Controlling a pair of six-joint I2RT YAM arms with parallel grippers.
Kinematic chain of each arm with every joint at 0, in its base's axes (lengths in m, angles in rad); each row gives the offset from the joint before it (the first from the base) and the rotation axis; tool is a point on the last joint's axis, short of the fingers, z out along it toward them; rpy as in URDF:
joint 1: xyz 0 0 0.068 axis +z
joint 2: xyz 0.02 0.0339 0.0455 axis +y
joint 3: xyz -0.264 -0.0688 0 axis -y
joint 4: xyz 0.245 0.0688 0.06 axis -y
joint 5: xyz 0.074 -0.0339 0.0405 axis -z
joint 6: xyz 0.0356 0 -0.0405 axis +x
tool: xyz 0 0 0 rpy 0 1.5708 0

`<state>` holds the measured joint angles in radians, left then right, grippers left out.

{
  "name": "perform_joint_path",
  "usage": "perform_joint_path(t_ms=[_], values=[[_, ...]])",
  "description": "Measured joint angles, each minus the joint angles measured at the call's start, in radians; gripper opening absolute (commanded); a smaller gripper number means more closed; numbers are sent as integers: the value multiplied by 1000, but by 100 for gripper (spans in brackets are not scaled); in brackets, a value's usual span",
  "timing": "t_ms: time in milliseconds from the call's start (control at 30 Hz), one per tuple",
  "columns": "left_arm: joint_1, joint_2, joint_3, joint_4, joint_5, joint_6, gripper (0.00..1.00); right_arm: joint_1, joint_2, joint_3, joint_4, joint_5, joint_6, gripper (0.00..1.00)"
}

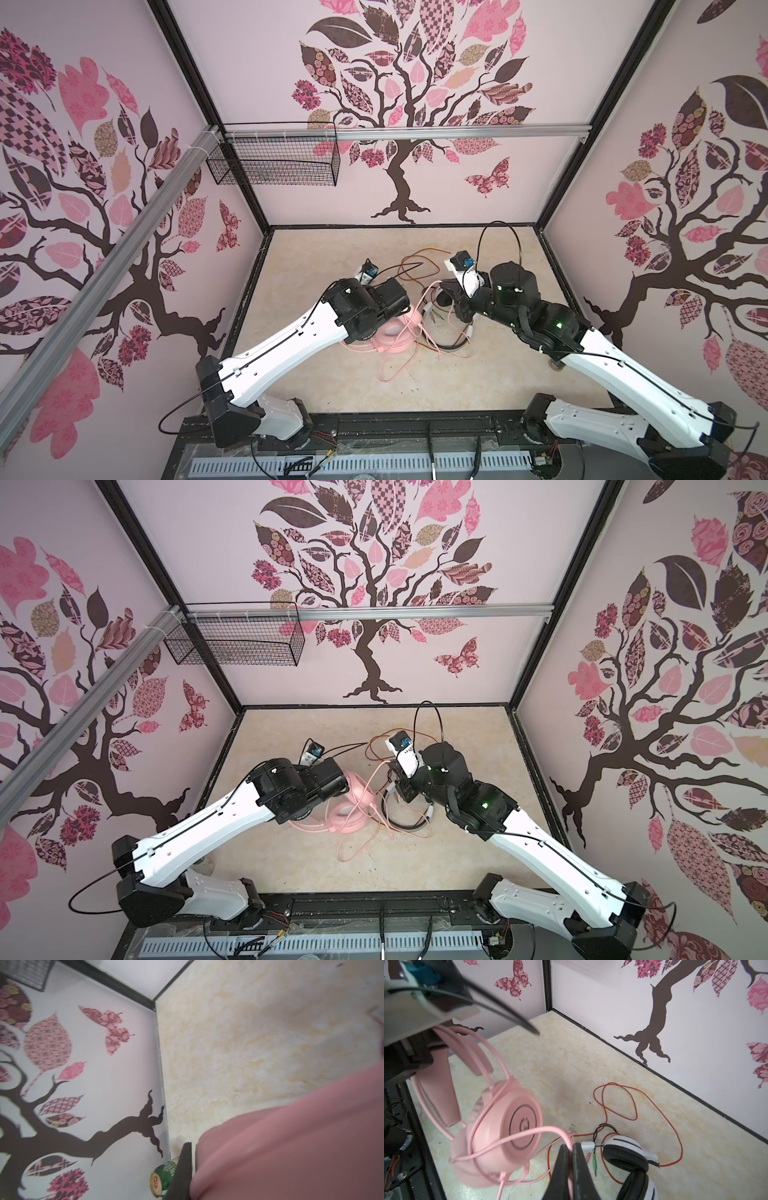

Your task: Wrap the headphones

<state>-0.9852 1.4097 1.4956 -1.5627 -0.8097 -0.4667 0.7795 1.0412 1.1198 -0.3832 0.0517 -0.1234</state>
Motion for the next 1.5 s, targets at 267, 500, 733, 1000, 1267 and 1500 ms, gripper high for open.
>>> perform_joint_path(t_ms=[267, 500, 733, 1000, 1267, 1500], values=[[-38, -59, -92, 165, 256, 82, 0, 2, 58, -26, 112, -48, -80, 0], [-39, -151, -123, 238, 410, 102, 0, 4, 69, -34, 230, -180, -68, 0], [-38, -166, -137, 280, 464, 95, 0, 0, 110, -43, 258, -194, -23, 0], [35, -182, -132, 255, 457, 72, 0, -119, 100, -176, 346, -260, 97, 6], [166, -182, 101, 159, 539, 77, 0, -183, 98, -262, 446, -410, 175, 75], [456, -171, 199, 119, 682, 57, 0, -251, 2, -426, 461, -456, 231, 77]])
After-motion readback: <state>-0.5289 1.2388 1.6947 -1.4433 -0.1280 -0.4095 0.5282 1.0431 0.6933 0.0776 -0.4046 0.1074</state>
